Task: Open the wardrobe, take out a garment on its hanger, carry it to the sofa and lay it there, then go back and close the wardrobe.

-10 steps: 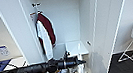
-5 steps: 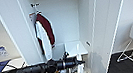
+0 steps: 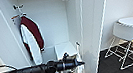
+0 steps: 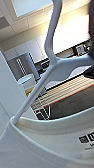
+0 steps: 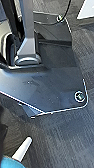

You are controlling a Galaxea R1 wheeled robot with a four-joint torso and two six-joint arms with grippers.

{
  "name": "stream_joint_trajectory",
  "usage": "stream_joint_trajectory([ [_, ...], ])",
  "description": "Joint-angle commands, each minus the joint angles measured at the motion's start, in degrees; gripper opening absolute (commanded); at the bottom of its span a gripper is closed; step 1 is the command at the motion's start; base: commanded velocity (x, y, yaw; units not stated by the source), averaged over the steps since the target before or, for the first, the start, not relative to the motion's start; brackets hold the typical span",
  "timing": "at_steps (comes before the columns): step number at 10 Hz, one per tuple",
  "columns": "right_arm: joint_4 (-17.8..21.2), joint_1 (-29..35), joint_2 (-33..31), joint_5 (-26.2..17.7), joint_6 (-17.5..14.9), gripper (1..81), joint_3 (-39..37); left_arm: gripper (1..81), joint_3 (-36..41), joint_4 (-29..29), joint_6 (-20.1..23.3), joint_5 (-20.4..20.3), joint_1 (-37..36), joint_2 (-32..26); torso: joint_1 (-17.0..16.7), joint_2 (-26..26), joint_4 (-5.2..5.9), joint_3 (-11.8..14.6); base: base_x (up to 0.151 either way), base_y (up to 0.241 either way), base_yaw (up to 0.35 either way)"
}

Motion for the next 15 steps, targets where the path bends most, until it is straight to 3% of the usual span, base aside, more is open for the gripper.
stream_joint_trajectory([
  [1, -1.0, 0.23, -4.34, -4.46, -0.28, 81.1, 6.13, 1.0, 3.17, 1.21, 0.45, -1.93, -8.71, -0.42, 0.0, 0.0, 0.0, 0.0, 0.0, 0.0, -0.308],
  [9, -0.22, 0.24, -1.88, -6.65, -0.02, 81.1, 3.95, 1.0, 3.35, 1.82, 0.45, -1.85, -7.92, -1.3, 0.0, -0.02, 0.0, 0.0, 0.0, 0.0, -0.309],
  [15, -0.13, 0.41, -0.82, -5.95, -0.1, 81.1, 2.18, 1.0, 3.79, 2.53, 0.45, -1.76, -7.84, -1.3, 0.0, -0.02, 0.0, 0.0, 0.0, 0.0, -0.311],
])
